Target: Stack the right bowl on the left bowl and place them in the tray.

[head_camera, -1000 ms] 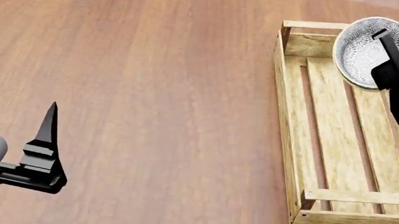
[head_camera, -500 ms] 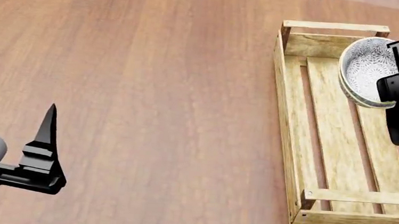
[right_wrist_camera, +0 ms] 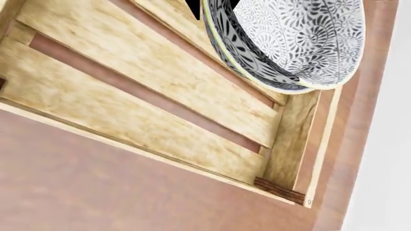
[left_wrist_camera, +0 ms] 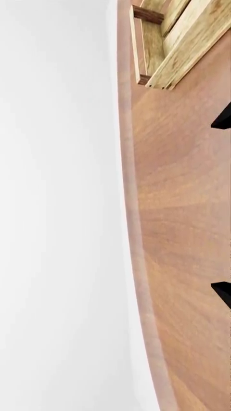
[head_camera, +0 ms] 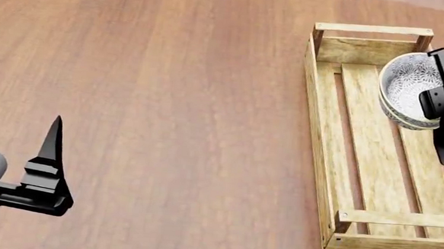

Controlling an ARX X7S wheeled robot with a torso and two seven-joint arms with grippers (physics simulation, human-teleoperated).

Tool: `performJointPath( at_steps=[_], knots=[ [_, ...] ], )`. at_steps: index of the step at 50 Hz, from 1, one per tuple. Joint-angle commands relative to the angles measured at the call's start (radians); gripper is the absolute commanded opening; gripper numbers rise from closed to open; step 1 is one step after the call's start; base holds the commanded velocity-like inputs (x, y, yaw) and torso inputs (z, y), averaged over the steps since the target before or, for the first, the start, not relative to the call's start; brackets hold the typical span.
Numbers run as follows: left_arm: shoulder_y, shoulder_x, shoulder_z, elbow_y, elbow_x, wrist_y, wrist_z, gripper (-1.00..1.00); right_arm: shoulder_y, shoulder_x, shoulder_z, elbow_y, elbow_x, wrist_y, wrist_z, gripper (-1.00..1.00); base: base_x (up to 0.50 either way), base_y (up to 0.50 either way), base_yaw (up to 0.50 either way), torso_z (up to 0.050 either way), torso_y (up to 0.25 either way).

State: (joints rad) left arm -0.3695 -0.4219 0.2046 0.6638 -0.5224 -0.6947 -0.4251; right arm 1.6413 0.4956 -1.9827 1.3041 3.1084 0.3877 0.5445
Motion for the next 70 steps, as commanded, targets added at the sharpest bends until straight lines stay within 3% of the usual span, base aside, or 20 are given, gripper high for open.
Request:
performJointPath(
  at_steps=[1, 22, 61, 62, 70],
  knots=[
    [0.002, 0.014, -0.018, -0.025, 0.02, 0.03, 0.029, 1.0, 0.026, -0.034, 0.015, 0.005, -0.003, 0.026, 0.011, -1.0, 0.0, 0.0, 0.0, 0.0, 0.0],
    [-0.007, 0.003, 0.013, -0.029, 0.035, 0.023, 0.028, 1.0, -0.013, -0.034, 0.031, 0.005, 0.002, 0.014, -0.022, -1.0, 0.0, 0.0, 0.0, 0.0, -0.103],
    [0.016, -0.001, 0.002, -0.037, 0.025, 0.059, 0.023, 1.0, -0.081, -0.056, 0.032, 0.005, 0.001, 0.019, -0.017, -1.0, 0.0, 0.0, 0.0, 0.0, 0.0],
    [0.016, -0.001, 0.002, -0.036, 0.025, 0.059, 0.023, 1.0, -0.082, -0.056, 0.033, 0.005, 0.002, 0.022, -0.019, 1.0, 0.0, 0.0, 0.0, 0.0, 0.0],
    [0.022, -0.004, 0.0, -0.032, 0.022, 0.062, 0.021, 1.0, -0.079, -0.057, 0.034, 0.005, 0.001, 0.023, -0.012, 1.0, 0.0, 0.0, 0.0, 0.0, 0.0]
  ],
)
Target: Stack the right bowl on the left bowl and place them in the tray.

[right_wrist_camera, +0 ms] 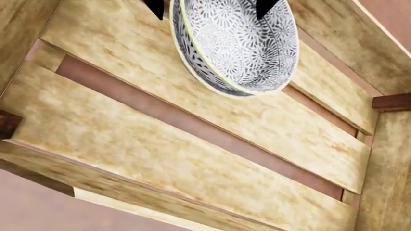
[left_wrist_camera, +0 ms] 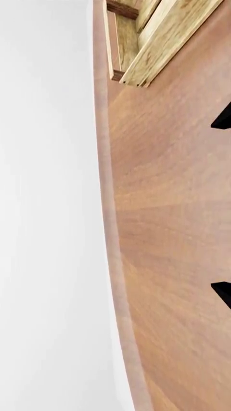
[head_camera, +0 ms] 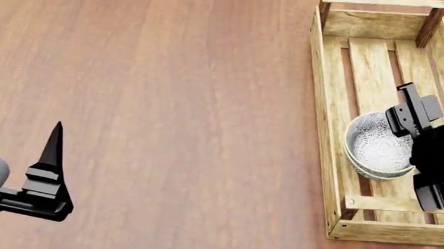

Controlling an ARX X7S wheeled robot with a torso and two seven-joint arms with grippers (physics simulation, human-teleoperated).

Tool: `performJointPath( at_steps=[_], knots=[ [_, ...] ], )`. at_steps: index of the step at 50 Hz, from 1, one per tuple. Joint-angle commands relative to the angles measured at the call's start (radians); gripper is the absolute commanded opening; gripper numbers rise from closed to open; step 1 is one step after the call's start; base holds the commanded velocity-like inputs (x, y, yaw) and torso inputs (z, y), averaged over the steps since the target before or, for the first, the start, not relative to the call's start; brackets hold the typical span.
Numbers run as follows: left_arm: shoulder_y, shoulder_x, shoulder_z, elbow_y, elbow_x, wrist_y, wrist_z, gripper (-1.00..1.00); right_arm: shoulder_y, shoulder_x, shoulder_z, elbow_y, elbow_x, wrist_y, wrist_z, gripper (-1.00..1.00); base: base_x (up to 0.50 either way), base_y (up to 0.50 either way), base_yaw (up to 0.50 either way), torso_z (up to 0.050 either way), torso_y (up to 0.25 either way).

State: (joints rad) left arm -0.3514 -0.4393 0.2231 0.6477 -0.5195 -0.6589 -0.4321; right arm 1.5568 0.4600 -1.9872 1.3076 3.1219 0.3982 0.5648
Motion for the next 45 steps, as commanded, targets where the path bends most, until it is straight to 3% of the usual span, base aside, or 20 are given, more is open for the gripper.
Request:
performJointPath(
  at_steps=[1, 18, 28, 36, 40, 42, 45],
  knots=[
    [0.006, 0.013, -0.019, -0.016, 0.019, 0.028, 0.028, 1.0, 0.005, -0.022, 0.037, 0.001, -0.013, 0.012, -0.032, 1.0, 0.0, 0.0, 0.0, 0.0, 0.0],
    [0.014, 0.012, -0.023, -0.02, 0.012, 0.045, 0.03, 1.0, 0.063, -0.037, -0.032, 0.001, -0.023, -0.007, -0.073, 1.0, 0.0, 0.0, 0.0, 0.0, 0.0],
    [0.01, 0.011, -0.019, -0.025, 0.015, 0.049, 0.027, 1.0, 0.135, -0.077, -0.177, 0.001, -0.043, -0.077, -0.204, 1.0, 0.0, 0.0, 0.0, 0.0, 0.0],
    [-0.002, 0.015, -0.018, -0.026, 0.01, 0.044, 0.023, 1.0, 0.214, -0.167, -0.413, 0.001, -0.111, -0.224, -0.333, 1.0, 0.0, 0.0, 0.0, 0.0, 0.0],
    [-0.001, 0.018, -0.019, -0.032, 0.009, 0.053, 0.025, 1.0, 0.188, -0.22, -0.475, 0.001, -0.131, -0.316, -0.434, 1.0, 0.0, 0.0, 0.0, 0.0, 0.0],
    [0.0, 0.019, -0.019, -0.036, 0.012, 0.059, 0.025, 1.0, 0.187, -0.229, -0.509, -0.104, -0.187, -0.527, -0.446, 1.0, 0.0, 0.0, 0.0, 0.0, 0.0],
    [-0.002, 0.023, -0.017, -0.044, 0.018, 0.065, 0.022, 1.0, 0.347, -0.095, -0.579, -0.554, -0.358, -0.977, -0.339, 1.0, 0.0, 0.0, 0.0, 0.0, 0.0]
  ],
)
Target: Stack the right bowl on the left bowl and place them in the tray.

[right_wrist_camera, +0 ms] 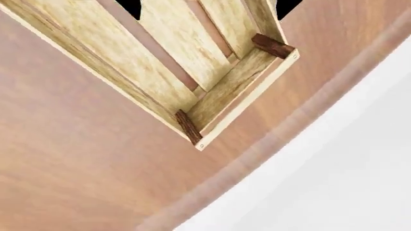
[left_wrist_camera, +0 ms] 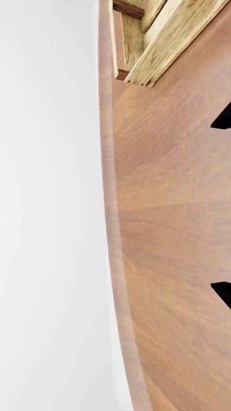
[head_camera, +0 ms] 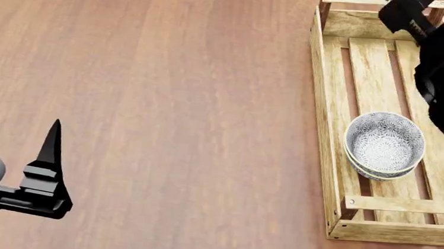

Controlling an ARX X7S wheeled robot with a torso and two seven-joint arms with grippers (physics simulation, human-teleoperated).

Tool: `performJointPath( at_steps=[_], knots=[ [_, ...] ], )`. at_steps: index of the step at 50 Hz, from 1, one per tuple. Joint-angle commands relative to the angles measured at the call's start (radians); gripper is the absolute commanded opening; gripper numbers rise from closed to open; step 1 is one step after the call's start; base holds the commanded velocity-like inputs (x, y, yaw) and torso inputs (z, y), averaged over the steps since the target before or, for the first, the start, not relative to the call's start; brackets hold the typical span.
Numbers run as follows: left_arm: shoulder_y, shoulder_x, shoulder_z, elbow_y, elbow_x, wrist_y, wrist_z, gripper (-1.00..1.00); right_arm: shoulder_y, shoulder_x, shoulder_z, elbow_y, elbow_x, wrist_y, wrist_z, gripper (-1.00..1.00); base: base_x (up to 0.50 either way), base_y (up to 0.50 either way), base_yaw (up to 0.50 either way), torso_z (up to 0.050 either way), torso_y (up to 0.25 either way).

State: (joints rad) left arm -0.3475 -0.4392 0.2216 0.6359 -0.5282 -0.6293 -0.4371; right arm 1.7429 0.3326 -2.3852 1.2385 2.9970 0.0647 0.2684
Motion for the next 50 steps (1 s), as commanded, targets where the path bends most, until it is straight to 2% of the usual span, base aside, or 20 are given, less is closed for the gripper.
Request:
performJointPath(
  at_steps=[1, 3, 4, 5, 6, 7, 10, 13, 17, 20, 23, 29, 36, 50],
  knots=[
    [-0.004, 0.024, -0.014, -0.032, 0.024, 0.04, 0.031, 1.0, 0.178, 0.031, -0.258, -0.635, -0.316, -0.793, 0.056, 1.0, 0.0, 0.0, 0.0, 0.0, 0.0],
    [-0.003, 0.027, -0.004, -0.036, 0.035, 0.045, 0.028, 1.0, 0.179, 0.043, -0.303, -0.935, -0.406, -1.093, 0.115, 1.0, 0.0, 0.0, 0.0, 0.0, 0.0],
    [-0.003, 0.028, 0.002, -0.04, 0.042, 0.049, 0.029, 1.0, 0.141, 0.09, -0.246, -1.061, -0.556, -1.111, 0.238, 1.0, 0.0, 0.0, 0.0, 0.0, 0.0],
    [-0.004, 0.029, 0.004, -0.041, 0.043, 0.05, 0.029, 1.0, 0.12, 0.117, -0.208, -1.08, -0.696, -1.11, 0.299, 1.0, 0.0, 0.0, 0.0, 0.0, 0.0],
    [-0.004, 0.029, 0.008, -0.042, 0.044, 0.053, 0.032, 1.0, 0.081, 0.15, -0.168, -1.1, -0.846, -1.111, 0.437, 1.0, 0.0, 0.0, 0.0, 0.0, 0.0],
    [-0.003, 0.029, 0.011, -0.042, 0.046, 0.055, 0.033, 1.0, 0.053, 0.184, -0.118, -1.132, -0.996, -1.11, 0.484, 1.0, 0.0, 0.0, 0.0, 0.0, 0.0],
    [0.001, 0.034, 0.016, -0.05, 0.056, 0.07, 0.032, 1.0, 0.008, 0.245, -0.075, -1.235, -1.446, -1.105, 0.792, 1.0, 0.0, 0.0, 0.0, 0.0, 0.0],
    [0.005, 0.035, 0.019, -0.051, 0.063, 0.081, 0.031, 1.0, -0.03, 0.265, -0.062, -1.289, -1.617, -1.099, 0.902, 1.0, 0.0, 0.0, 0.0, 0.0, 0.0],
    [0.011, 0.036, 0.026, -0.045, 0.07, 0.087, 0.029, 1.0, -0.063, 0.284, -0.043, -1.333, -1.711, -1.083, 0.946, 1.0, 0.0, 0.0, 0.0, 0.0, 0.0],
    [0.011, 0.036, 0.029, -0.042, 0.071, 0.091, 0.028, 1.0, -0.065, 0.299, -0.039, -1.387, -1.891, -1.036, 1.111, 1.0, 0.0, 0.0, 0.0, 0.0, 0.0],
    [0.012, 0.036, 0.033, -0.042, 0.073, 0.093, 0.028, 1.0, -0.074, 0.302, -0.032, -1.418, -1.974, -1.002, 1.182, 1.0, 0.0, 0.0, 0.0, 0.0, 0.0],
    [0.017, 0.033, 0.034, -0.036, 0.074, 0.094, 0.025, 1.0, -0.128, 0.294, -0.029, -1.445, -2.001, -1.01, 1.158, 1.0, 0.0, 0.0, 0.0, 0.0, 0.0],
    [0.025, 0.032, 0.037, -0.028, 0.076, 0.1, 0.022, 1.0, -0.162, 0.312, -0.013, -1.506, -2.123, -0.96, 1.241, 1.0, 0.0, 0.0, 0.0, 0.0, 0.0],
    [0.032, 0.033, 0.045, -0.032, 0.084, 0.117, 0.019, 1.0, -0.224, 0.338, 0.03, -1.492, -2.145, -0.952, 1.228, 1.0, 0.0, 0.0, 0.0, 0.0, 0.0]
  ],
)
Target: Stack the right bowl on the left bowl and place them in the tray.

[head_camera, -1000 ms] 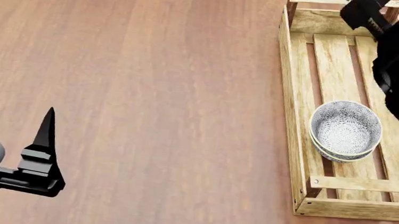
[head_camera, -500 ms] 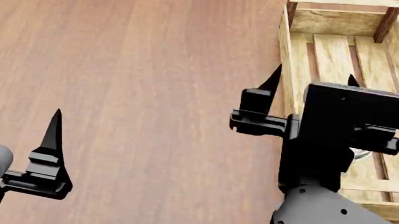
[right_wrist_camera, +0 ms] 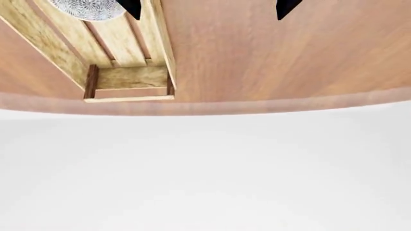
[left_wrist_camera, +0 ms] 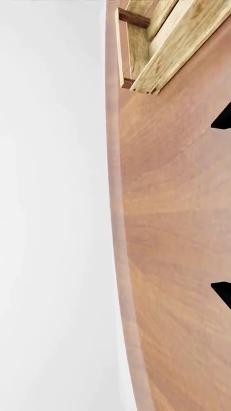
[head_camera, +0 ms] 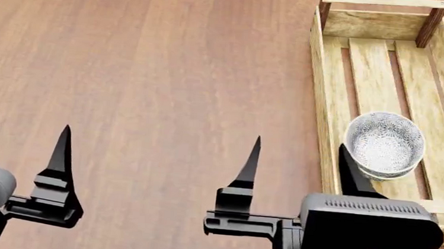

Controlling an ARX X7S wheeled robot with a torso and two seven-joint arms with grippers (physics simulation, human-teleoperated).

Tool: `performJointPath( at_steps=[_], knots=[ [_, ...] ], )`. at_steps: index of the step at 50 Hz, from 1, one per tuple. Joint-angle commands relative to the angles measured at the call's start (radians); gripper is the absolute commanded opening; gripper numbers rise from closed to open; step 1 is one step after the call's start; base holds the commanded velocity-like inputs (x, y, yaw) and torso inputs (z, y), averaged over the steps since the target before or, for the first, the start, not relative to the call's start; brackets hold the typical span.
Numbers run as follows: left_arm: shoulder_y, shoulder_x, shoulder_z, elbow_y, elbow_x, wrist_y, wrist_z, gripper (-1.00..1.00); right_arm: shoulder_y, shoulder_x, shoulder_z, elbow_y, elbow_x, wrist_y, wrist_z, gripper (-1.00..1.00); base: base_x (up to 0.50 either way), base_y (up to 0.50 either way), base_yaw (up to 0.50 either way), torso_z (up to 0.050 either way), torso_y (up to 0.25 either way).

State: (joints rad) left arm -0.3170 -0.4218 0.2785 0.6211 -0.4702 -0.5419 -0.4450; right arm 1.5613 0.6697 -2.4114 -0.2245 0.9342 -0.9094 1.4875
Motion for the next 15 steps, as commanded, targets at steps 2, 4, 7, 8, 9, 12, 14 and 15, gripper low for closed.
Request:
performJointPath(
  at_steps=[2, 4, 7, 8, 9, 12, 14, 15],
  knots=[
    [0.001, 0.015, -0.011, -0.017, 0.027, 0.029, 0.026, 1.0, -0.046, 0.003, 0.062, -0.028, -0.082, 0.025, 0.006, 1.0, 0.0, 0.0, 0.0, 0.0, 0.0],
    [0.0, 0.014, -0.012, -0.017, 0.026, 0.029, 0.026, 1.0, -0.047, 0.005, 0.067, -0.033, -0.085, 0.033, 0.007, 1.0, 0.0, 0.0, 0.0, 0.0, 0.0],
    [-0.001, 0.015, -0.009, -0.02, 0.027, 0.032, 0.027, 1.0, -0.049, 0.005, 0.074, -0.032, -0.084, 0.045, 0.006, 1.0, 0.0, 0.0, 0.0, 0.0, 0.0],
    [-0.002, 0.016, -0.005, -0.023, 0.03, 0.032, 0.027, 1.0, -0.052, 0.005, 0.076, -0.029, -0.08, 0.046, 0.002, 1.0, 0.0, 0.0, 0.0, 0.0, 0.0],
    [-0.003, 0.016, -0.005, -0.023, 0.029, 0.031, 0.027, 1.0, -0.054, 0.005, 0.078, -0.028, -0.079, 0.046, 0.0, 1.0, 0.0, 0.0, 0.0, 0.0, 0.0],
    [-0.007, 0.015, -0.005, -0.017, 0.026, 0.025, 0.024, 1.0, -0.056, 0.009, 0.085, -0.03, -0.08, 0.054, -0.002, 1.0, 0.0, 0.0, 0.0, 0.0, 0.0],
    [-0.008, 0.014, -0.004, -0.013, 0.025, 0.022, 0.023, 1.0, -0.052, 0.01, 0.09, -0.038, -0.085, 0.066, 0.003, 1.0, 0.0, 0.0, 0.0, 0.0, 0.0],
    [-0.008, 0.013, -0.005, -0.012, 0.024, 0.022, 0.022, 1.0, -0.052, 0.01, 0.091, -0.041, -0.085, 0.069, 0.002, 1.0, 0.0, 0.0, 0.0, 0.0, 0.0]
  ],
)
